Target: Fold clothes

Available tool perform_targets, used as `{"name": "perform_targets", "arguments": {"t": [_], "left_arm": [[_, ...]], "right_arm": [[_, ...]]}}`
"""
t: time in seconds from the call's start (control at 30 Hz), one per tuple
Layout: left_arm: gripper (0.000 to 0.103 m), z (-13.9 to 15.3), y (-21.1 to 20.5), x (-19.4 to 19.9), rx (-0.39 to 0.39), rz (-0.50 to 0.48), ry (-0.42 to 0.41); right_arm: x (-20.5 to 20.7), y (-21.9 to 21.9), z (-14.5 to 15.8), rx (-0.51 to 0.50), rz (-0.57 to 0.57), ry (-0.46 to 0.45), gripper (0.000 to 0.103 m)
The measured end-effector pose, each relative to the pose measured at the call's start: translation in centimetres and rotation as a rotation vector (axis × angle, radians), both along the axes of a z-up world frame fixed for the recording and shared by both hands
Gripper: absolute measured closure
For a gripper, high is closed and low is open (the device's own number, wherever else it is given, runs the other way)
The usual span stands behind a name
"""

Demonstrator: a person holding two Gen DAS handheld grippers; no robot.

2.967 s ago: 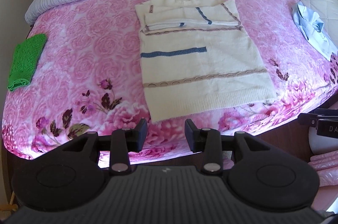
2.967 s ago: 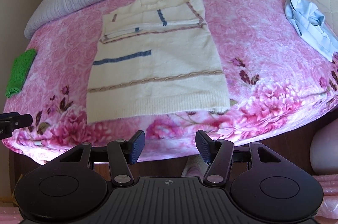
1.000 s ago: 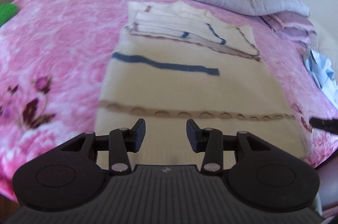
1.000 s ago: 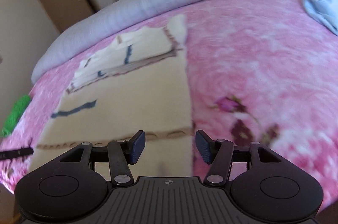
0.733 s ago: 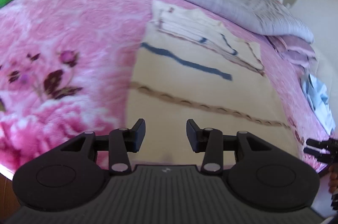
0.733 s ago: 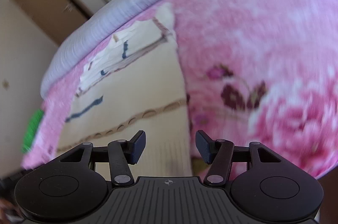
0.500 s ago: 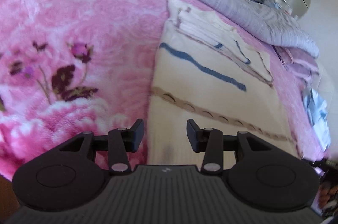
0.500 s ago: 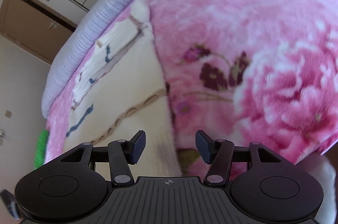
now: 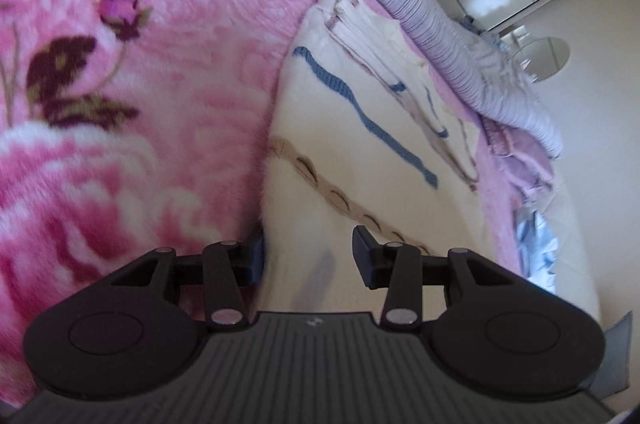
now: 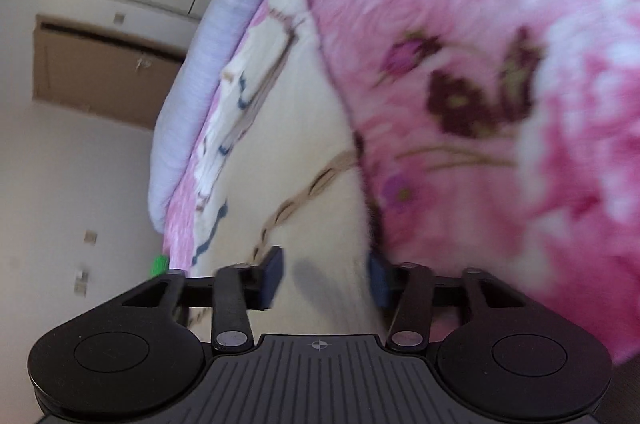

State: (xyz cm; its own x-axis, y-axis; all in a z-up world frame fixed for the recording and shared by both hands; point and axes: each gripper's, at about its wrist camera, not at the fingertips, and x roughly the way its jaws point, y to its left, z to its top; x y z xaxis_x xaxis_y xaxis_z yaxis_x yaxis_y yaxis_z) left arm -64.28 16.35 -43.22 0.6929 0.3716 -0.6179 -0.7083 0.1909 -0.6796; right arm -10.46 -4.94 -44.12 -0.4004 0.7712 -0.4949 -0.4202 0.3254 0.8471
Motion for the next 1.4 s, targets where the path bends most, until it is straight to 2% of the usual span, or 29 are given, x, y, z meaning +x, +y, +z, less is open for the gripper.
{"name": "perform_targets", "arguments": {"t": [0.07, 0.1, 0.13, 0.17, 0.27, 0.47, 0.53, 0.57, 0.63, 0.67, 0.7, 0.77, 0.8, 0.9, 0.93, 1.07, 1.17, 1.2, 1.27, 1.3, 1.4], "left_arm": [[0.072, 0.1, 0.0, 0.6, -0.003, -0.016, 0.007], [0.090, 0.1, 0.1, 1.1, -0.013, -0.035, 0.015], [0.092, 0.2, 0.1, 1.6, -0.022, -0.050, 0.021], [0.092, 0.4, 0.1, 2.0, -0.022, -0.054, 0.027], [0.094, 1.9, -0.9, 2.6, 0.044, -0.055, 0.062], [0.094, 5.2, -5.5, 2.4, 0.139, -0.103, 0.031], [0.093, 5.4, -7.3, 2.7, 0.145, -0.136, 0.040], [0.092, 4.8, -8.0, 3.0, 0.128, -0.148, 0.072], [0.091, 3.0, -8.9, 3.0, 0.074, -0.140, 0.169], [0.091, 2.3, -9.1, 2.6, 0.043, -0.118, 0.185], [0.091, 1.7, -9.3, 2.1, 0.016, -0.095, 0.186], [0.089, 1.7, -9.6, 0.6, -0.010, -0.038, 0.105], [0.086, 1.9, -9.4, 0.3, -0.007, -0.019, 0.092], [0.074, 2.1, -8.6, 0.4, 0.011, -0.008, 0.085], [0.073, 2.0, -8.3, 0.6, 0.010, -0.013, 0.081], [0.073, 1.4, -7.3, 1.2, 0.007, -0.031, 0.067], [0.074, 1.0, -6.6, 1.8, 0.005, -0.045, 0.056], [0.074, 0.8, -6.4, 1.9, 0.004, -0.050, 0.052], [0.085, 0.5, -5.9, 2.3, 0.003, -0.059, 0.045], [0.095, 0.4, -5.6, 2.4, 0.002, -0.063, 0.041], [0.096, 0.7, -5.6, 2.5, 0.020, -0.078, 0.040]], "right_arm": [[-0.2, 0.6, -0.6, -0.004, 0.014, 0.019, 0.084], [-0.2, 0.8, -0.6, -0.005, 0.013, 0.019, 0.090], [-0.2, 0.8, -0.6, -0.006, 0.009, 0.015, 0.092], [-0.2, 0.9, -0.5, -0.006, 0.005, 0.011, 0.092], [0.4, 0.3, 1.3, 0.024, 0.020, -0.053, 0.094], [2.3, -2.2, 5.8, 0.082, 0.025, -0.143, 0.095], [2.8, -3.4, 6.9, 0.088, 0.018, -0.176, 0.095], [2.8, -4.1, 7.2, 0.080, 0.023, -0.202, 0.095], [2.5, -4.8, 6.5, 0.018, 0.053, -0.245, 0.092], [2.4, -5.2, 5.6, -0.039, 0.066, -0.251, 0.091], [2.5, -5.7, 4.8, -0.098, 0.064, -0.257, 0.085], [2.9, -7.1, 3.3, -0.176, 0.036, -0.252, 0.078], [3.3, -7.7, 3.0, -0.156, 0.012, -0.222, 0.075], [4.5, -8.6, 2.5, -0.082, -0.044, -0.136, 0.056], [4.7, -8.1, 2.4, -0.073, -0.043, -0.128, 0.052], [5.5, -5.7, 1.8, -0.038, -0.031, -0.089, 0.051], [5.4, -4.9, 1.8, -0.033, 0.001, -0.099, 0.052], [5.4, -4.7, 1.8, -0.032, 0.011, -0.105, 0.055], [5.3, -4.2, 1.9, -0.031, 0.032, -0.116, 0.079], [5.3, -4.0, 1.9, -0.030, 0.042, -0.121, 0.095], [5.3, -3.3, 2.0, -0.027, 0.073, -0.138, 0.098]]}}
